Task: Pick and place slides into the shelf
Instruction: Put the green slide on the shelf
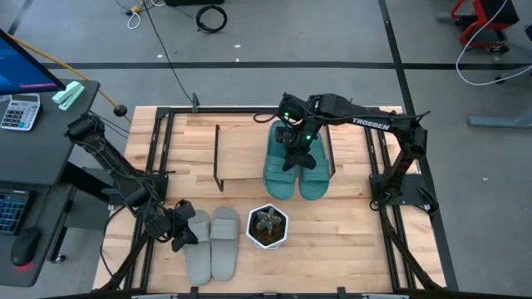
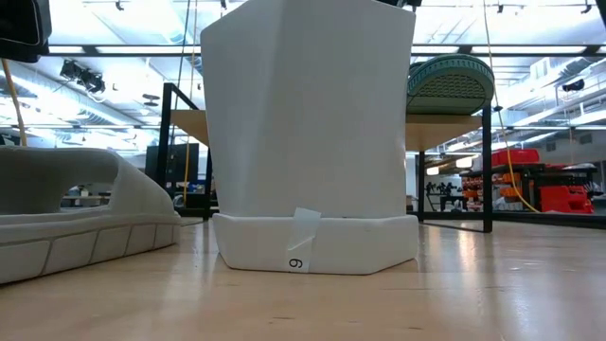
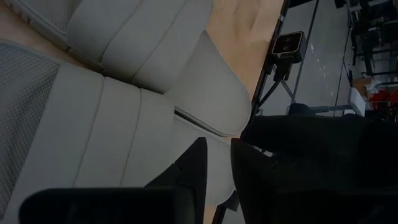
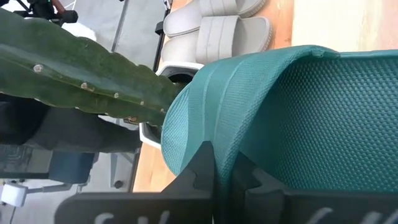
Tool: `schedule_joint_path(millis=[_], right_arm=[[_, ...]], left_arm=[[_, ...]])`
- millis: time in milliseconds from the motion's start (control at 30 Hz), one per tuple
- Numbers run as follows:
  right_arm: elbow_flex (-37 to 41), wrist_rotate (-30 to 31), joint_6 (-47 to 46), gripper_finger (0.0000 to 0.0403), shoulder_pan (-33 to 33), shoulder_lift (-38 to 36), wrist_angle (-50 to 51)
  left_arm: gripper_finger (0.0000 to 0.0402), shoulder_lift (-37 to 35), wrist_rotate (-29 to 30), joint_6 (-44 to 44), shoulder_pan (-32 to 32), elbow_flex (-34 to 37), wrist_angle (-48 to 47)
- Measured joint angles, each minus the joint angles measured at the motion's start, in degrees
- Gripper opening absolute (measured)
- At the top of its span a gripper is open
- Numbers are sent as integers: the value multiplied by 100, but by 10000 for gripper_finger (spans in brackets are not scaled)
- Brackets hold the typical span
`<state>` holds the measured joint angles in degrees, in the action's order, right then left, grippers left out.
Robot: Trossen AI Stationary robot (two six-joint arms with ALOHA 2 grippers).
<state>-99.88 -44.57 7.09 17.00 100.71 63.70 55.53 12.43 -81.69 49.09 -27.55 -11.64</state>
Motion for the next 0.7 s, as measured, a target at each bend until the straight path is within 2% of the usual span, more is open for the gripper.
schedule_joint_path(millis=[533,700], right_arm=[[9,3,50,10,-142,0,-17],[318,3,46,10,-140,13,-143]], left_arm=[[81,0,2,2,1,0,1],[78,0,2,1,0,0,13]])
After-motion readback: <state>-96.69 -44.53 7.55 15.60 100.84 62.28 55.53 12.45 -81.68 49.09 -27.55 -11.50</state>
